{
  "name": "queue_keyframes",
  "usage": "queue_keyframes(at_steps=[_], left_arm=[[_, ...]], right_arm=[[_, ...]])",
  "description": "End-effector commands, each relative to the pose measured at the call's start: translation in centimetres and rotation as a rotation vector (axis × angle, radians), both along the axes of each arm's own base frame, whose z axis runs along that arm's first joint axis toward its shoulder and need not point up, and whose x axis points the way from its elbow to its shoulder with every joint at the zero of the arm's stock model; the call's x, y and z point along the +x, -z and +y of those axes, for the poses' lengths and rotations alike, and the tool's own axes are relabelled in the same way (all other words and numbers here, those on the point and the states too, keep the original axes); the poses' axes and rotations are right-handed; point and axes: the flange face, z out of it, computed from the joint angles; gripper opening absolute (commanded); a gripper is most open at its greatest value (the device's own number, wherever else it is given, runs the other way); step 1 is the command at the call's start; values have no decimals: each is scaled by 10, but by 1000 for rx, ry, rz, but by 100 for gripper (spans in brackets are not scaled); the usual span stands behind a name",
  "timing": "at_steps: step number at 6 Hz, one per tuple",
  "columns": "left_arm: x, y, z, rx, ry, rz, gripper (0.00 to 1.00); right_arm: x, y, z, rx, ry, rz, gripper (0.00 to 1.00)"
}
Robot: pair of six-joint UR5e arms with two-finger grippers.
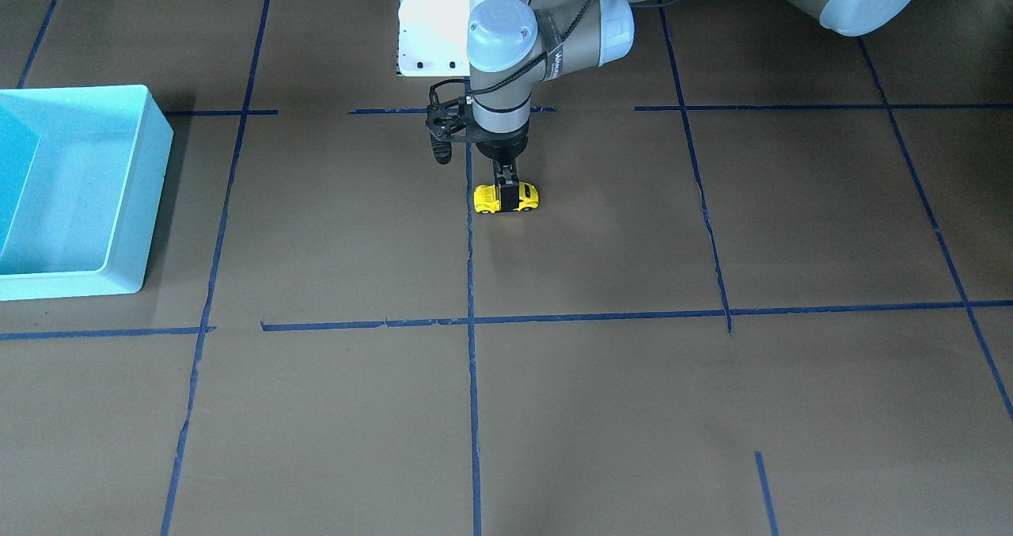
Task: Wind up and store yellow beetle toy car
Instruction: 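Press the left gripper down on the car's roof against the table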
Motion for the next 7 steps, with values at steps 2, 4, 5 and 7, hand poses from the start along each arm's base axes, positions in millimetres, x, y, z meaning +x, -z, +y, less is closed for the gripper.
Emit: queue_keyframes(at_steps=[2, 4, 5, 7], left_arm=[[21, -3, -8, -6, -3, -10, 100], [32, -5, -2, -3, -20, -7, 100], [33, -6, 0, -4, -23, -9, 100], [33, -7, 1, -9, -25, -9, 100]], right_arm=[[-2, 12, -2, 20, -1, -29, 100], [-2, 12, -2, 20, -1, -29, 100], [-3, 12, -2, 20, 1, -29, 100], [-2, 12, -2, 20, -1, -29, 100]])
